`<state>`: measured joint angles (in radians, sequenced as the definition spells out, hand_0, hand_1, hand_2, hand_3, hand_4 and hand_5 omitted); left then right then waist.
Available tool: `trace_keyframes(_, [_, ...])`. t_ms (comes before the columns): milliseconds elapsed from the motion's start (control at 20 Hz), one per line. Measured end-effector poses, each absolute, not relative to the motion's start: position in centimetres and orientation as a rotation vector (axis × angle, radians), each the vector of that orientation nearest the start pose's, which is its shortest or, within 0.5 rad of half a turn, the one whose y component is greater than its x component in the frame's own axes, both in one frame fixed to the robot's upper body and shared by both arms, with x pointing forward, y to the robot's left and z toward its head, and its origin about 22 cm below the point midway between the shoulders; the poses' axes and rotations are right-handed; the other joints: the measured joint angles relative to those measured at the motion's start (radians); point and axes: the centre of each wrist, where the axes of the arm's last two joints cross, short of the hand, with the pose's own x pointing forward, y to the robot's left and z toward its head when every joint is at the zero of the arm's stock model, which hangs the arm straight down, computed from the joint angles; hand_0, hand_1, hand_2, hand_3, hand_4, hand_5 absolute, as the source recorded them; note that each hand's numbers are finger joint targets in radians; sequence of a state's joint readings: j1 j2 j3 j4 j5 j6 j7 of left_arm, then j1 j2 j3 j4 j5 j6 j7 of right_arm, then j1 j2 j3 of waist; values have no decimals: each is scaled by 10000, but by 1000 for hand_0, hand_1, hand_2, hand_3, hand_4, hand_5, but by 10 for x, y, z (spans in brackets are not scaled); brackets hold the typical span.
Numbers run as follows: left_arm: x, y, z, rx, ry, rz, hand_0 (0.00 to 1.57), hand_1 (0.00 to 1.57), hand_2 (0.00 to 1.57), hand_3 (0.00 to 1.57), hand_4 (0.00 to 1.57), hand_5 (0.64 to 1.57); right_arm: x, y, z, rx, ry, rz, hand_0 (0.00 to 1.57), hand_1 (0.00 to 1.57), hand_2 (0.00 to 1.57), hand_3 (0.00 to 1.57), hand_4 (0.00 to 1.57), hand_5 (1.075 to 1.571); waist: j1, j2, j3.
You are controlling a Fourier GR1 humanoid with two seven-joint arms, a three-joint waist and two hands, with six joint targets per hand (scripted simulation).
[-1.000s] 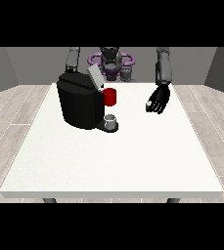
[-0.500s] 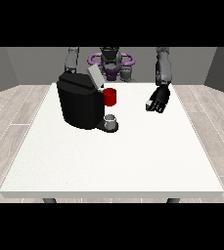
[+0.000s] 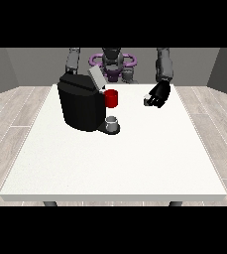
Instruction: Insert the coffee pod into the coffee machine and close the lid
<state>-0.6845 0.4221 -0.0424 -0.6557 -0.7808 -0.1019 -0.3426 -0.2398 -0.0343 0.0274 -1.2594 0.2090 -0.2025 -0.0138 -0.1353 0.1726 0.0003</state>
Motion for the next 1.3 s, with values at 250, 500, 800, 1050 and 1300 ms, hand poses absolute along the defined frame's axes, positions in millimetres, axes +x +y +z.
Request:
trace_keyframes(250, [402,298,49,5300,-13375,-12254,1402,1402,1390,1329,542,1571,296,-211,-26,-2694,-14691,1570,0,0,0,0,0,1571,123,-665,-1])
trace_keyframes(500, [413,276,66,4811,-13317,-12420,1402,1402,1390,1329,542,1571,294,-213,-31,-2636,-14526,1460,0,0,0,0,0,1571,107,-1049,1])
trace_keyframes(800, [429,245,102,4736,-13550,-12665,1340,1340,1372,1351,562,1571,299,-211,-30,-2349,-14738,1280,0,0,0,0,0,1571,-1,-1214,1])
trace_keyframes(1050, [441,236,141,4681,-14043,-12143,1221,1221,1266,1292,509,1571,305,-216,-17,-2350,-14992,1292,0,0,0,0,0,1571,-348,-1209,-1])
trace_keyframes(1300, [451,232,186,4978,-14562,-11470,1256,1256,1287,1265,488,1571,315,-221,-2,-2485,-15549,1305,0,0,0,0,37,1571,-689,-747,-1])
